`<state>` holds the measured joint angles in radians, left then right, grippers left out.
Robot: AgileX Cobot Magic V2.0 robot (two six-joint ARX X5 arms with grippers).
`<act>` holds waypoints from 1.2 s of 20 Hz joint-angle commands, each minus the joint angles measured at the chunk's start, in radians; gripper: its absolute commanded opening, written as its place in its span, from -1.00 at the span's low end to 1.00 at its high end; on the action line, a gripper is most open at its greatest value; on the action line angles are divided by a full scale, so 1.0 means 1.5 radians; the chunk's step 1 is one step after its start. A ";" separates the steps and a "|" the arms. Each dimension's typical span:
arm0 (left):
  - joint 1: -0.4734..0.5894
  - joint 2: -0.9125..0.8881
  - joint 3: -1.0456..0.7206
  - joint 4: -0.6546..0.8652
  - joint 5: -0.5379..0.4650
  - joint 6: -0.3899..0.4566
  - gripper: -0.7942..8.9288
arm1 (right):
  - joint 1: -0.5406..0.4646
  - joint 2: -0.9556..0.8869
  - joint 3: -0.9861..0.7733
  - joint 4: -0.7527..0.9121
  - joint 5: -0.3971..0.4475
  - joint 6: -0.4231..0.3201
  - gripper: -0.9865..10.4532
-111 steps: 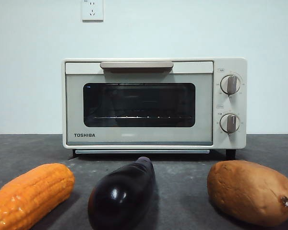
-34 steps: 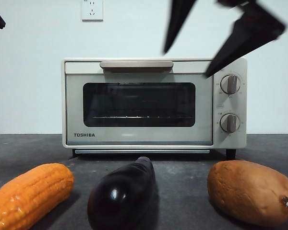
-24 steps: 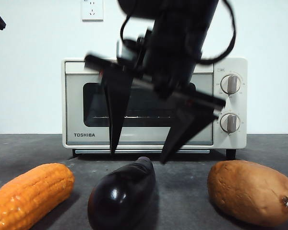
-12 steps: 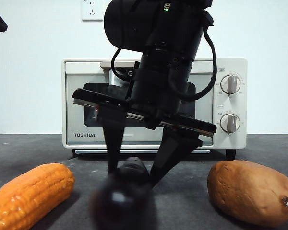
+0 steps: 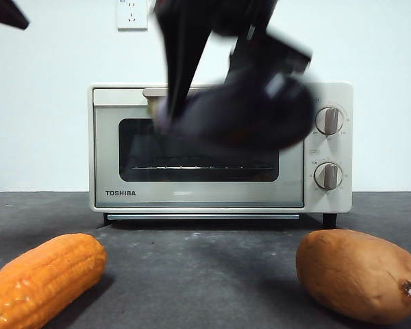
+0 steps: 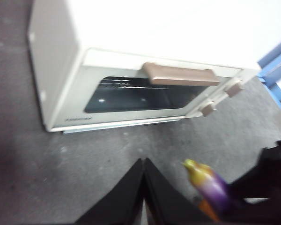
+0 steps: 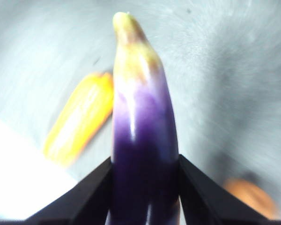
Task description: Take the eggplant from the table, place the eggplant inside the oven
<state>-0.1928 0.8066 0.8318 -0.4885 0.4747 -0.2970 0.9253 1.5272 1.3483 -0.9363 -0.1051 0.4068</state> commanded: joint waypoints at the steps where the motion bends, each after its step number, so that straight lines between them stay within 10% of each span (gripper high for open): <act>1: -0.034 0.052 0.046 0.007 0.003 0.020 -0.82 | 0.013 -0.063 0.018 -0.049 0.001 -0.115 -0.60; 16: -0.243 0.534 0.465 -0.058 -0.154 0.141 -0.82 | 0.013 -0.389 0.018 -0.254 0.146 -0.140 -0.60; 24: -0.266 0.611 0.490 -0.100 -0.214 0.176 -0.82 | 0.013 -0.460 0.018 -0.254 0.212 -0.139 -0.60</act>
<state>-0.5812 1.6867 1.5543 -0.6106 0.1585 -0.0566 0.9344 0.8272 1.3537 -1.3273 0.2096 0.1883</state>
